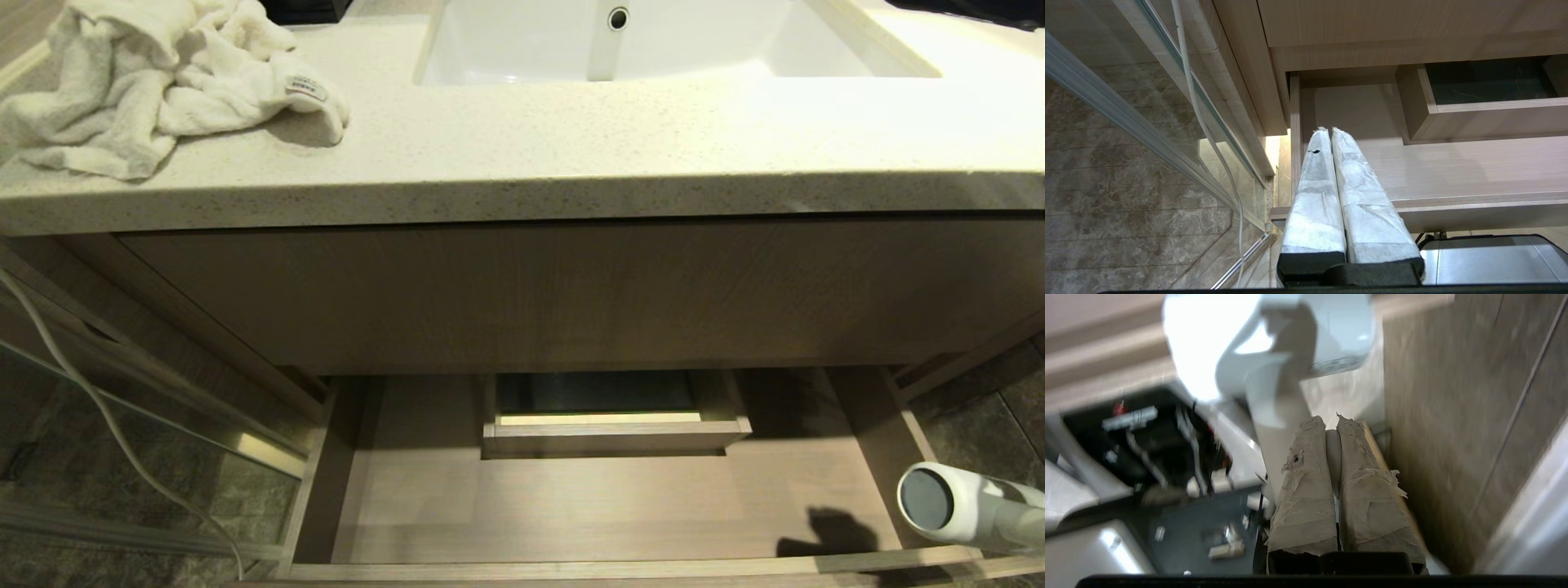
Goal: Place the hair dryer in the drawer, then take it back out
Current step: Put it into the drawer
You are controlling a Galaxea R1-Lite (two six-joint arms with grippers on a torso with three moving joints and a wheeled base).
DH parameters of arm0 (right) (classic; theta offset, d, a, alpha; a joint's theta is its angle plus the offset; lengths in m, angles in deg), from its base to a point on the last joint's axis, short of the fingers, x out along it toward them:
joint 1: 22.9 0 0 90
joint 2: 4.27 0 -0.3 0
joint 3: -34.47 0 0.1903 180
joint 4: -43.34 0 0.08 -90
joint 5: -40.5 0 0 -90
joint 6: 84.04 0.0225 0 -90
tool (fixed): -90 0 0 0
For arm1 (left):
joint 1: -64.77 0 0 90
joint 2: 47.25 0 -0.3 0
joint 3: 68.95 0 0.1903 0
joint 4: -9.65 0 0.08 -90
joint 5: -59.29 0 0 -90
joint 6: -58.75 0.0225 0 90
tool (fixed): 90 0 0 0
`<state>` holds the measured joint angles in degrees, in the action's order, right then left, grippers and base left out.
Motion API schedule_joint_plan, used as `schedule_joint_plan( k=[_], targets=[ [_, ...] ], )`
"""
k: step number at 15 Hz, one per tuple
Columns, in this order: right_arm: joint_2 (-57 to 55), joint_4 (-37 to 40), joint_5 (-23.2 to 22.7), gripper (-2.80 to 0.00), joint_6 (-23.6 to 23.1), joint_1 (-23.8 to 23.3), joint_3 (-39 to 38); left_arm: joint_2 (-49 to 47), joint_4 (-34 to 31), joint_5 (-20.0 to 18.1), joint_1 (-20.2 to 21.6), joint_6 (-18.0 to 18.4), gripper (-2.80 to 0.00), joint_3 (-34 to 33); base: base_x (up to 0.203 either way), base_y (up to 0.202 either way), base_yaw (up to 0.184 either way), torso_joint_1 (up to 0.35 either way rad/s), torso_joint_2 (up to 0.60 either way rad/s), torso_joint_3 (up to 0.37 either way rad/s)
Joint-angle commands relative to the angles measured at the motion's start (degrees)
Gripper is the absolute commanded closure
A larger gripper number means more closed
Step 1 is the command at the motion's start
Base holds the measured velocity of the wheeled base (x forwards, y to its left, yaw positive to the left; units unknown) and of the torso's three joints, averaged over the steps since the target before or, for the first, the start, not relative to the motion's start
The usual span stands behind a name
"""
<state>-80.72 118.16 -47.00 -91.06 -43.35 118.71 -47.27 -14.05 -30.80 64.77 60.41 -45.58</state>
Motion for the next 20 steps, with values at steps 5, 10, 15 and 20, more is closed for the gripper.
schedule_joint_plan(
  k=[5, 10, 15, 20],
  targets=[
    [0.26, -31.85, -0.13, 0.00, -2.42, 0.03, -16.37, -0.06, -0.02, 0.01, 0.00, 0.01, 0.00, -0.09, 0.000, 0.000, 0.000, 0.000, 0.00, 0.000],
    [-8.90, -54.62, -0.49, 0.00, -4.48, 0.25, -24.17, -0.06, -0.02, 0.01, 0.00, 0.01, 0.00, -0.09, 0.000, 0.000, 0.000, 0.000, 0.00, 0.000],
    [-23.96, -83.91, 0.02, 0.00, -5.64, 0.21, -32.06, -0.06, -0.02, 0.01, 0.00, 0.01, 0.00, -0.09, 0.000, 0.000, 0.000, 0.000, 0.00, 0.000],
    [-37.51, -112.57, 1.16, 0.00, -6.24, 0.29, -42.81, -0.06, -0.02, 0.01, 0.00, 0.01, 0.00, -0.09, 0.000, 0.000, 0.000, 0.000, 0.00, 0.000]
  ],
)
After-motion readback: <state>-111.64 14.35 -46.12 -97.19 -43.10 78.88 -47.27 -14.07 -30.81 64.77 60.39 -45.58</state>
